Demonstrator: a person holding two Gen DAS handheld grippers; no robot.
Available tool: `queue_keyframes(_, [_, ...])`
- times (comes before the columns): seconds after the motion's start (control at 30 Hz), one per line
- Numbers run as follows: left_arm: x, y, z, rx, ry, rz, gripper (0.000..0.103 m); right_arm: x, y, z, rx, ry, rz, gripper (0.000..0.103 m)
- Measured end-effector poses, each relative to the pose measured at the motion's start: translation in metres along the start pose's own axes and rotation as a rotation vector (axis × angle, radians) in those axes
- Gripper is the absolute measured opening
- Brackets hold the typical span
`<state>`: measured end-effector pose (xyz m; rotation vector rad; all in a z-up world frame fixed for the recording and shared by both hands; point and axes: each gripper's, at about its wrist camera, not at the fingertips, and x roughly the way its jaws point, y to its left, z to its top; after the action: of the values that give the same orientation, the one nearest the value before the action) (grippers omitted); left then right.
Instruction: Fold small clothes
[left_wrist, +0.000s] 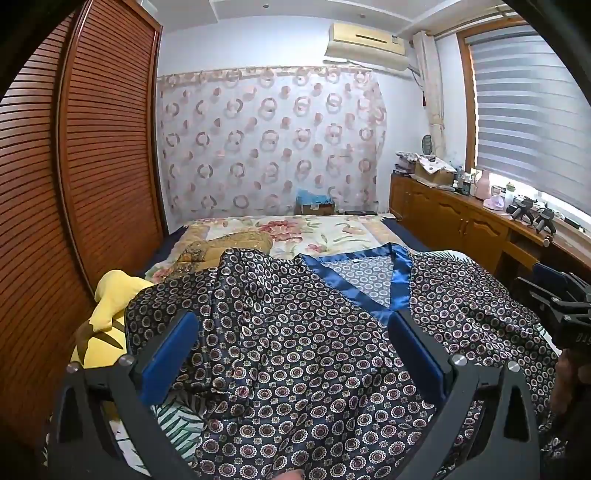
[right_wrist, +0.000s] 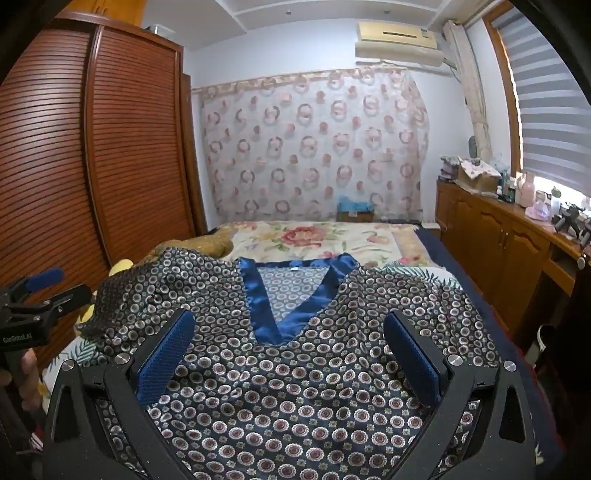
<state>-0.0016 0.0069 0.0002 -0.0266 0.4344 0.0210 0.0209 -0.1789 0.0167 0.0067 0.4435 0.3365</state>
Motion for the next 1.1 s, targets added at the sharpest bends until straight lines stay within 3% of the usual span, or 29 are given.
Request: queue_keyframes(1.1, [-0.0033,0.0012,0.0028,0.007,-0.002,0.006,0.103,0.0006,0.0013,0.0002,-0.001,-0.003,0.002,0.103])
